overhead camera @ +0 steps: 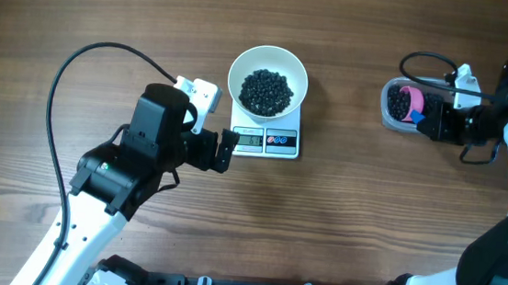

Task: Scoop item into bowl and weigh 150g on scale
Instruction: 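Drag the scoop through the beans to fill it, then lift the filled scoop and carry it over the white bowl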

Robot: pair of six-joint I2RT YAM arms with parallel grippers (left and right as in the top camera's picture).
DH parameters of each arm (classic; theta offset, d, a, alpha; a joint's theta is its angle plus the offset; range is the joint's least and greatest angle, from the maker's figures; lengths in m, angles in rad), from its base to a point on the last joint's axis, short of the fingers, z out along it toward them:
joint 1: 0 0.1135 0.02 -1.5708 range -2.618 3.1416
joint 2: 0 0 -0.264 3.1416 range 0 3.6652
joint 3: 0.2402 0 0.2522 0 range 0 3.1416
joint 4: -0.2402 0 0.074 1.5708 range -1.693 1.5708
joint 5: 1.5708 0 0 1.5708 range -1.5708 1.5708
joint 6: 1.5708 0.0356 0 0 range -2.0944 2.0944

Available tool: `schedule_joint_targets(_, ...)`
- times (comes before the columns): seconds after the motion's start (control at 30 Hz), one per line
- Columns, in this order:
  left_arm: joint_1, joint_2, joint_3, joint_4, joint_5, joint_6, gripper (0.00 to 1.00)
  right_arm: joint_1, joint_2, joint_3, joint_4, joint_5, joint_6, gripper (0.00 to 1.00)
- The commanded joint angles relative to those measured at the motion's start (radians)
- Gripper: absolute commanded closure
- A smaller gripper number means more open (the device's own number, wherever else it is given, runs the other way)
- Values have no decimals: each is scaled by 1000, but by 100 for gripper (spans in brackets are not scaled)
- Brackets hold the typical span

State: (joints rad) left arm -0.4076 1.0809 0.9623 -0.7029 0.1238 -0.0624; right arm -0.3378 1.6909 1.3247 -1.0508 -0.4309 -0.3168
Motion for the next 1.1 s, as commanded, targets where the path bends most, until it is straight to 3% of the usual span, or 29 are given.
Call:
schedule_joint_targets(0.0,-3,2,5,0,-10,-6,0,-39,31,5,-6,-98,-19,96)
schedule_joint_targets(0.73,-3,2,5,0,-10,-6,0,-223,32,5,-25,-323,84,96)
schedule_joint_targets(1.07,-3,2,5,0,-10,-6,0,-264,32,5,-39,-514,84,96)
